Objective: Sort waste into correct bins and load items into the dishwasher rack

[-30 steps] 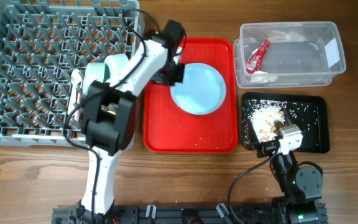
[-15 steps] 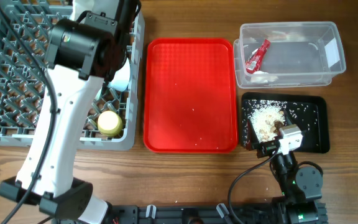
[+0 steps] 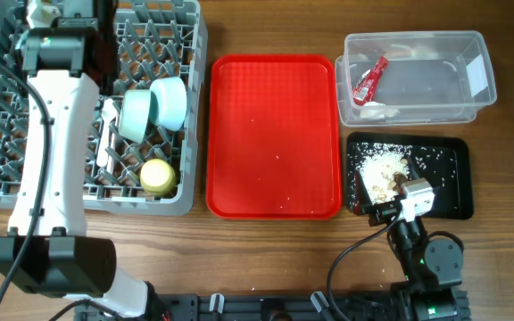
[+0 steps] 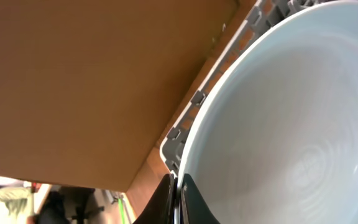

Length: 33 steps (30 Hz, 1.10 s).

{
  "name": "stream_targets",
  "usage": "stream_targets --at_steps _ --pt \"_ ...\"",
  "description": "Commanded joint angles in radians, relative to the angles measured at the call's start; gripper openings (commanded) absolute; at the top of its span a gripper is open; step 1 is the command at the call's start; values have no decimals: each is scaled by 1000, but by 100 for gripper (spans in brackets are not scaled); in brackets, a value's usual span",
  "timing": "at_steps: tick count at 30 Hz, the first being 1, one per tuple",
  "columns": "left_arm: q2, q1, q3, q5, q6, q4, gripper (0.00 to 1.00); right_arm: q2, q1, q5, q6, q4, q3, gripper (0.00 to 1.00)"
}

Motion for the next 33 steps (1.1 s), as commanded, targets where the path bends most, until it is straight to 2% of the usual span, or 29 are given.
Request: stream_targets --at_steps 1,6,15,20,33 --pt "10 16 -30 29 116 87 4 -10 -5 -5 -5 5 -1 100" --pt "12 65 -78 164 365 290 4 -10 -5 -5 -5 5 -1 100" --pt "13 183 -128 373 369 315 4 -10 -5 -5 -5 5 -1 100" --pt "15 183 -135 373 414 355 4 -10 -5 -5 -5 5 -1 100" --pt "15 180 -135 368 421 375 4 -10 -5 -5 -5 5 -1 100"
